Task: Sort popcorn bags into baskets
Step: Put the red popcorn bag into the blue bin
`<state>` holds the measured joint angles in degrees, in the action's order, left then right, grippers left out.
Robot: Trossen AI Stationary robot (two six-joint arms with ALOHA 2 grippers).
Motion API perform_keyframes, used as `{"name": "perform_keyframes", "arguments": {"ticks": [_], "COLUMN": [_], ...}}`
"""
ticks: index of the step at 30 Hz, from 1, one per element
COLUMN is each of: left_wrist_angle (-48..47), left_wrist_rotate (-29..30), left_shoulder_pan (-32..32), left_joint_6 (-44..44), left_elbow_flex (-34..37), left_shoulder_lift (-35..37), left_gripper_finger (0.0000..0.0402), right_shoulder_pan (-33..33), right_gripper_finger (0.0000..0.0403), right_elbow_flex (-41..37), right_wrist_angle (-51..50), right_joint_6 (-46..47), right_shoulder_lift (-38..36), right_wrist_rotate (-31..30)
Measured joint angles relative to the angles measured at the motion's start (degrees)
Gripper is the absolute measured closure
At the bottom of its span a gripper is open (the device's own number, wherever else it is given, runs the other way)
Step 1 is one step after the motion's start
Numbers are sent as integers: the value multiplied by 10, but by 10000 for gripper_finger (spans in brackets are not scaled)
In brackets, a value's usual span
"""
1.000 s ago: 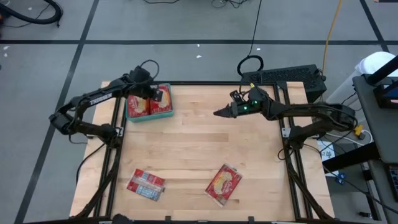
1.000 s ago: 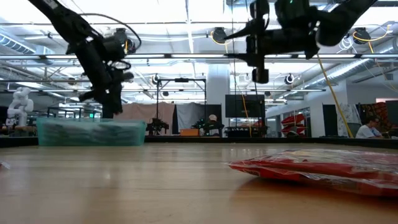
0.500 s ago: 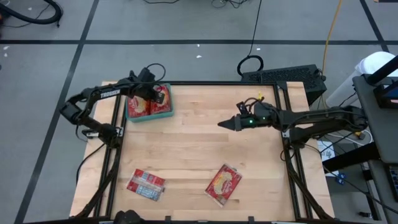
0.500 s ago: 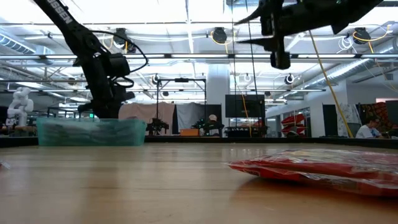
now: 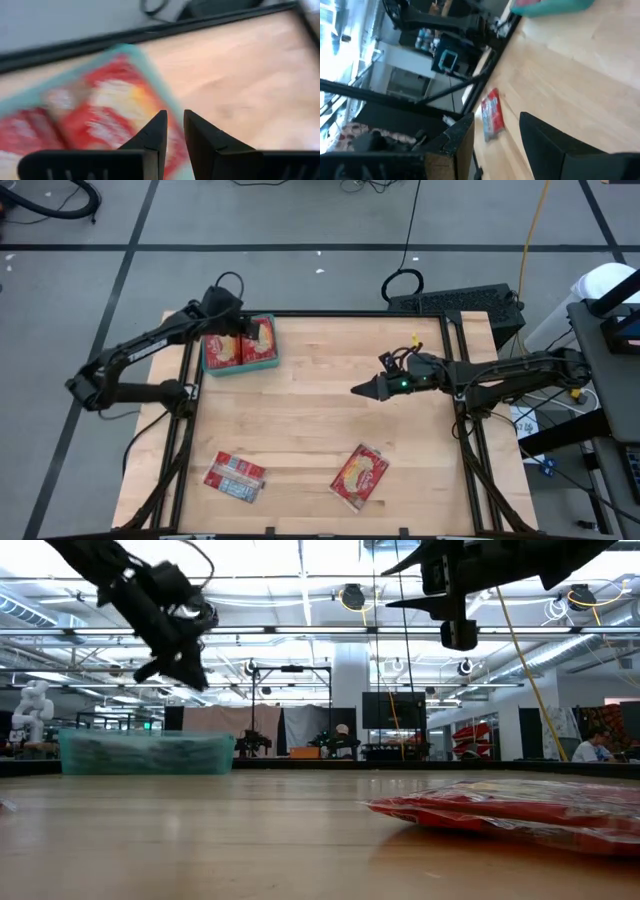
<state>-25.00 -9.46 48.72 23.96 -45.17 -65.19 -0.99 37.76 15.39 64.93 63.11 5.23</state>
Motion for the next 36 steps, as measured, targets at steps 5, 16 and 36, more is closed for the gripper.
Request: {"name": "perform_keyframes", "arguments": {"ticks": [5,16,36], "left_wrist_angle": [-10,-20,3], "left_wrist_rotate": [-45,-10,29], "left_shoulder_pan": [-103,-474,-792], "left_joint_6": [81,184,50], "left_elbow_flex": [0,0,0], "left_shoulder_lift": [62,84,-169], "left_gripper_finger": [334,334,114], "right_shoulder_pan": [0,25,82], "right_gripper_finger": [255,255,255], "right_elbow_flex": [0,0,0], "right_wrist_angle": [-45,-158,-207], "right_joint_6": [1,-27,-147], "right_shoulder_lift": [0,0,0], "right_wrist_rotate": [46,162,191]}}
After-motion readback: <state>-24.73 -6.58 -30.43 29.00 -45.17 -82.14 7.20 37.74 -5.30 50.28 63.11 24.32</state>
